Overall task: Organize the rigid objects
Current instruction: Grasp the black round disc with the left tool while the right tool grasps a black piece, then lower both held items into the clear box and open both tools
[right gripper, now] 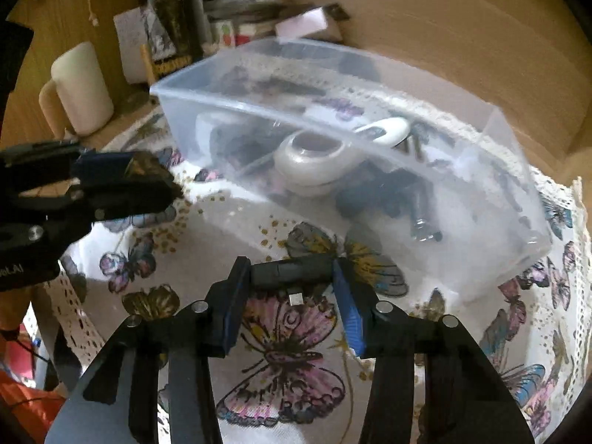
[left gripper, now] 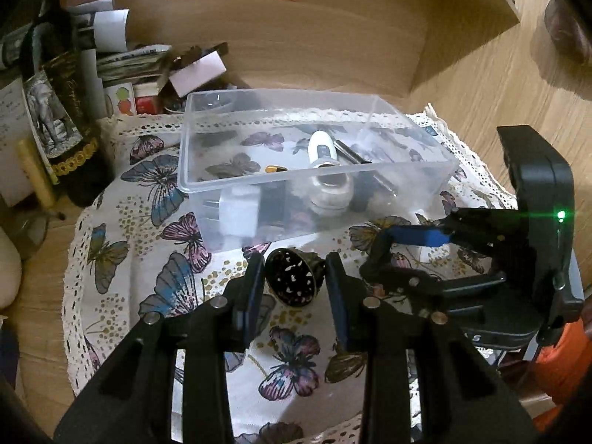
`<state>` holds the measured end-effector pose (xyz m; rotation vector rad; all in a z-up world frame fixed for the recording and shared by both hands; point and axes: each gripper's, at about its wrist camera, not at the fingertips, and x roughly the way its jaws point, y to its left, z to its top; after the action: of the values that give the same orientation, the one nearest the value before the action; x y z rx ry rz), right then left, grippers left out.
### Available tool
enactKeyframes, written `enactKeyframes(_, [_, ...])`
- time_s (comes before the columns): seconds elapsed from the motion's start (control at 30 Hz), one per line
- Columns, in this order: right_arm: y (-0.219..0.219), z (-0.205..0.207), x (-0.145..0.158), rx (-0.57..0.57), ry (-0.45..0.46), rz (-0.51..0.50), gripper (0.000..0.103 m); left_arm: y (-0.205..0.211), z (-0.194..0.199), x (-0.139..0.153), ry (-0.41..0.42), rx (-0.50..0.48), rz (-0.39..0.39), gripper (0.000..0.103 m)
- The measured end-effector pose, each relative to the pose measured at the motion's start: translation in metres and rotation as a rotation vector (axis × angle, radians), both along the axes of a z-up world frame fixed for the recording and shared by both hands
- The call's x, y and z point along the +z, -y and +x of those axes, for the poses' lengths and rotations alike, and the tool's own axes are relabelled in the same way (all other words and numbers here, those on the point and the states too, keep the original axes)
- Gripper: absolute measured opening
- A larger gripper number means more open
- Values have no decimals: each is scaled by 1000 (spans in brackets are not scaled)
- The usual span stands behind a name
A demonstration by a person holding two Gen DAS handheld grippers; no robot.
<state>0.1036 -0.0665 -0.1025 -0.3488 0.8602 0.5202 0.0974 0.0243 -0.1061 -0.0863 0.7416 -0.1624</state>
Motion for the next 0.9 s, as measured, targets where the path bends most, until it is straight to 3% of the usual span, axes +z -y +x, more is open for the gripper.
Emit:
enactKeyframes(0.4, [33, -25, 66, -66, 187, 109, 42, -3, -7, 37, 110, 29, -5, 33])
enactKeyframes(0.67, [50, -6, 112, -148, 305, 200, 42, -8, 10, 65, 171, 63, -13, 33])
enactKeyframes(0.9, [50, 25, 110, -181, 298, 206, 42, 0, 37, 67, 163, 62, -2, 33])
